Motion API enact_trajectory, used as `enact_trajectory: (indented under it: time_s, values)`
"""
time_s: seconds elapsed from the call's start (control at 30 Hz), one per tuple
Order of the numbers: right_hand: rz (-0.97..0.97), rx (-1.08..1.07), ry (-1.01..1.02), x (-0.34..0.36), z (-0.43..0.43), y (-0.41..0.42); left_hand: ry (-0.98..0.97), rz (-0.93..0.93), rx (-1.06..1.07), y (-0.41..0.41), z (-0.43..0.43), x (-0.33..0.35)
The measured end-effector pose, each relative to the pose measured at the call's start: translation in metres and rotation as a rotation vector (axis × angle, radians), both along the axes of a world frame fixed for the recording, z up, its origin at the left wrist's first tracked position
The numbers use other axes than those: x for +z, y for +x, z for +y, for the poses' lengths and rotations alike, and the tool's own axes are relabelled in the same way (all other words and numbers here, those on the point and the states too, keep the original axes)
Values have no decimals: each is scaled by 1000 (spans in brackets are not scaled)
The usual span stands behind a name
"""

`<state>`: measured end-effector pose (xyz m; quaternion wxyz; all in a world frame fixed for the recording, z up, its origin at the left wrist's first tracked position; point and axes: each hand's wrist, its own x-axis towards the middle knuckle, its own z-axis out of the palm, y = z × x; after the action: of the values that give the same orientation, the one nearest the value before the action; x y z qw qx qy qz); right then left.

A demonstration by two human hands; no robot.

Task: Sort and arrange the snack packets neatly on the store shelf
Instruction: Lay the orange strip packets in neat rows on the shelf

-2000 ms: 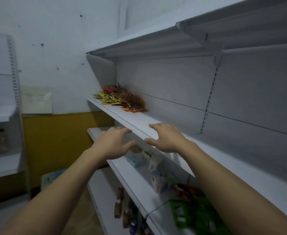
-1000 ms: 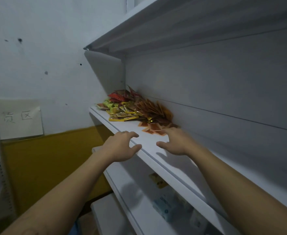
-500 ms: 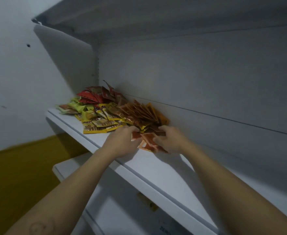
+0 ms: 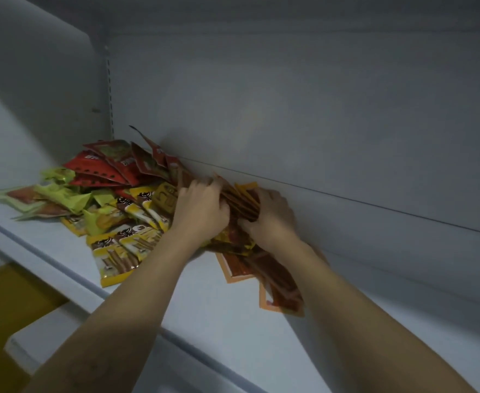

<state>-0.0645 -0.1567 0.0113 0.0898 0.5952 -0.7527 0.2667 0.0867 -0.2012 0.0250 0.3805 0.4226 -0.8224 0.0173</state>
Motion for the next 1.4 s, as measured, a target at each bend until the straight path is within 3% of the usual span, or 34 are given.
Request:
enact_trajectory:
  time_s: [0.23, 0.43, 0.67, 0.77, 1.0, 1.1, 1.27, 1.4]
  values:
    - [14, -43, 16, -4, -37, -4, -195, 83, -2, -2, -29, -22]
    - [-1, -117, 17, -12, -45, -10, -142, 145, -31, -3, -30, -29]
    - [-202, -112, -198, 9, -17, -22, -138, 169, -190, -3, -12, -34]
    - [-283, -119, -314, 30, 12, -30, -67, 136, -301, -16, 2, -29]
    - [-326, -258, -306, 51, 86, -58, 252, 9, -658, -87, 48, -8]
    - [-424, -236, -343, 43, 113, -63, 479, 30, -743, -129, 70, 7]
    - [-815, -131, -324, 33, 159, -103, 527, 75, -891, -181, 102, 15]
    - [-921, -91, -186, 24, 182, -125, 687, 48, -964, -206, 116, -2]
